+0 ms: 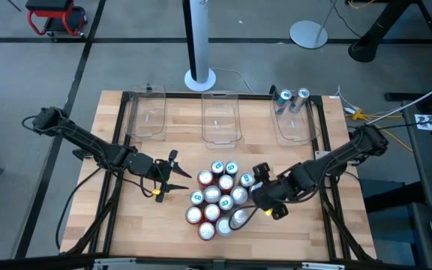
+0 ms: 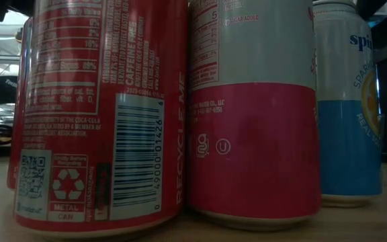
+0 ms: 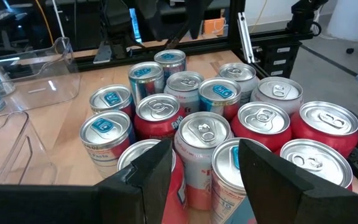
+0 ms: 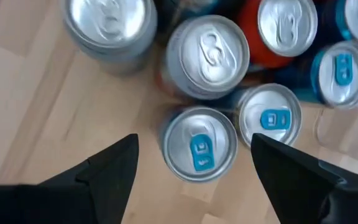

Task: Sort soda cans
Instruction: Put the blue soda can into the top right transparent bin

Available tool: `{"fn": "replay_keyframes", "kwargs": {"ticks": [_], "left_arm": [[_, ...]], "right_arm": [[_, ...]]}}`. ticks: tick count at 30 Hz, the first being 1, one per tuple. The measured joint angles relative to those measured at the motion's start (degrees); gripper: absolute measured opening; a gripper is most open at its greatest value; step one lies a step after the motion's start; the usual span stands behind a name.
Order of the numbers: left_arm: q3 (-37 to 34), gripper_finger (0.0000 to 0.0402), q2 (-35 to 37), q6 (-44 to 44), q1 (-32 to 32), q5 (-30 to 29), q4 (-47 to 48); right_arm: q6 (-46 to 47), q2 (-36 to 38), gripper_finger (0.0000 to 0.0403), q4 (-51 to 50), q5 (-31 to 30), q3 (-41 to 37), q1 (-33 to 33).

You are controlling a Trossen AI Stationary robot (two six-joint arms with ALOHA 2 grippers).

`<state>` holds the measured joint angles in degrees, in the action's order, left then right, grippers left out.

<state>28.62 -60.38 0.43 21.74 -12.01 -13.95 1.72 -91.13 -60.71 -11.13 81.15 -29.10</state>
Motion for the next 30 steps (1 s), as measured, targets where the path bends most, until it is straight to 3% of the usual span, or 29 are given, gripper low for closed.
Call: {"fn": "replay_keyframes", "kwargs": {"ticks": [12, 30], "left_arm": [[0.0, 0.0175, 0.0, 0.0, 0.0, 0.0, -0.3], [0.0, 0.0175, 0.0, 0.0, 0.0, 0.0, -0.5]], "right_arm": [[5.8, -3.0, 0.031, -1.7, -1.2, -0.3, -0.1], [5.9, -6.6, 0.031, -1.1, -1.4, -0.3, 0.0]]}}
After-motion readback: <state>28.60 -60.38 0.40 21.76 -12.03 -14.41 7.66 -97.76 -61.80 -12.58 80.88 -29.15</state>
